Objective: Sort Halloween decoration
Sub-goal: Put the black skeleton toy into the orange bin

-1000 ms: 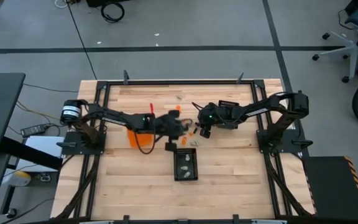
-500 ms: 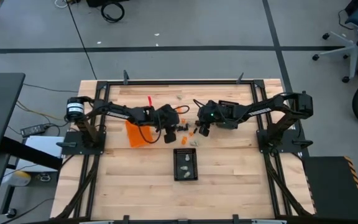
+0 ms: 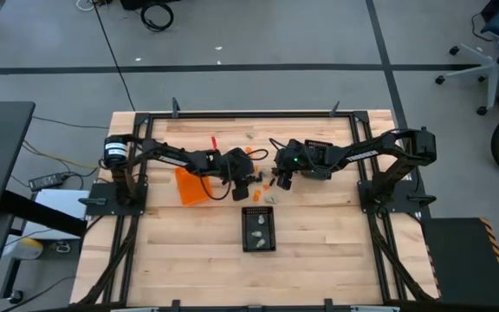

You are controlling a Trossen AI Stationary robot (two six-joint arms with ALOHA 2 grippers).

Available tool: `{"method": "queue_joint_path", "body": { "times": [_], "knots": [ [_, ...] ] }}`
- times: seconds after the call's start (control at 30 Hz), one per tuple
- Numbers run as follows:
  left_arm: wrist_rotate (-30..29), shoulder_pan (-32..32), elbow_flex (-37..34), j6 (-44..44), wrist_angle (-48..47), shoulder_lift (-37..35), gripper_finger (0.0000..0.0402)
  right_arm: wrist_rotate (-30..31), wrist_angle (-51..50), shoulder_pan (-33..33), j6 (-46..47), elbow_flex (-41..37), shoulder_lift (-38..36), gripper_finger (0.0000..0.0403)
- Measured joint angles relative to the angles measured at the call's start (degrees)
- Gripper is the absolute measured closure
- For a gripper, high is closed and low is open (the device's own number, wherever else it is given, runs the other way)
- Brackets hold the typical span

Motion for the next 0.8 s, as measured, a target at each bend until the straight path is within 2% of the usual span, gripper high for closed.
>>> {"method": "queue_joint_path", "body": {
  "times": [0.37, 0.8],
  "knots": [
    [0.00, 0.02, 3.60, 0.68, -3.25, 4.83, 0.0215, -0.03, 0.84, 0.01, -1.01, 0.00, 0.00, 0.0243],
    [0.04, 0.02, 3.68, 1.25, -4.95, 4.66, 0.0306, -0.03, 1.21, 0.01, -1.46, 0.00, 0.00, 0.0243]
  ]
}}
